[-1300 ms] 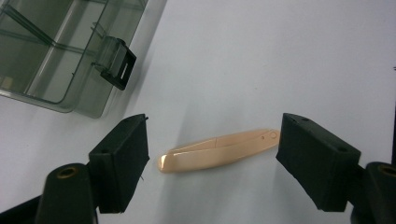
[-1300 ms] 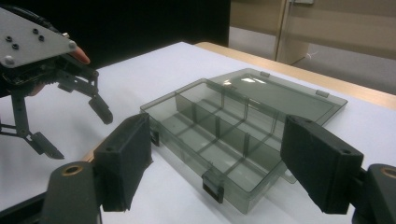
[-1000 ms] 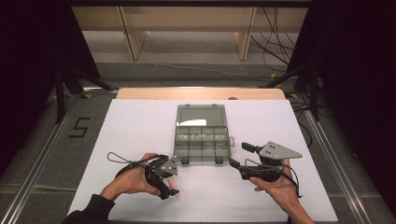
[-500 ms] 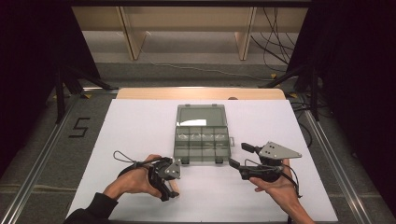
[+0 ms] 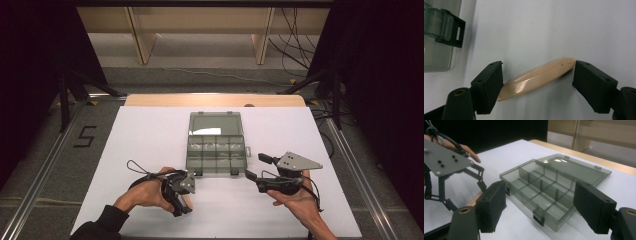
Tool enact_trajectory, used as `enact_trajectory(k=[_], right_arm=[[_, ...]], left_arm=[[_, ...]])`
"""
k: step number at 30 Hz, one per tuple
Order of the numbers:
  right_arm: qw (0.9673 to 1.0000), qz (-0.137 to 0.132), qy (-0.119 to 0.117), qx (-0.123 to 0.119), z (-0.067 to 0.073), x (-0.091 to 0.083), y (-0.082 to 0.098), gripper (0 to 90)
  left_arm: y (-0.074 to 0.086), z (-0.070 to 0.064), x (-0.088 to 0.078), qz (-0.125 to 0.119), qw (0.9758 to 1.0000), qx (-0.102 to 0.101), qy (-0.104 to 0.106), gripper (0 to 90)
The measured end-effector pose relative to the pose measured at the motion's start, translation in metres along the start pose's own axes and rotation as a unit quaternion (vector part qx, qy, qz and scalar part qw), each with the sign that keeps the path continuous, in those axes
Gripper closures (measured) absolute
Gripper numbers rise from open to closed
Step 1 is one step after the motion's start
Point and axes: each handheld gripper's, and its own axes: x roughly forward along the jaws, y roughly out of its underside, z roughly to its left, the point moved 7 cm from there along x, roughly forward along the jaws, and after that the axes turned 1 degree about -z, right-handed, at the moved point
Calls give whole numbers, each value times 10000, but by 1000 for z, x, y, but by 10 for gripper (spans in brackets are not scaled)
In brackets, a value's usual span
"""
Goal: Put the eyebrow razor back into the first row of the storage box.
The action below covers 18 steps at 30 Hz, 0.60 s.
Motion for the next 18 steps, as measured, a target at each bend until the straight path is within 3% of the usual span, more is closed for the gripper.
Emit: enact_trajectory(k=[8,9,11,17,18], right_arm=[[10000,-40,-8,25,0,0,0,274],[10000,-43,-4,36,-1,0,0,274],[10000,-64,6,47,0,0,-1,274],[9999,-63,-66,71,1,0,-1,274],[9999,-63,-65,71,1,0,-1,274]], left_arm=[[1,1,1,13,9997,-226,116,236],[2,3,-1,138,9998,-101,120,242],[2,2,-1,103,9997,-177,122,256],[4,4,-4,112,9997,-198,100,367],[3,3,-4,49,9995,-294,99,382]])
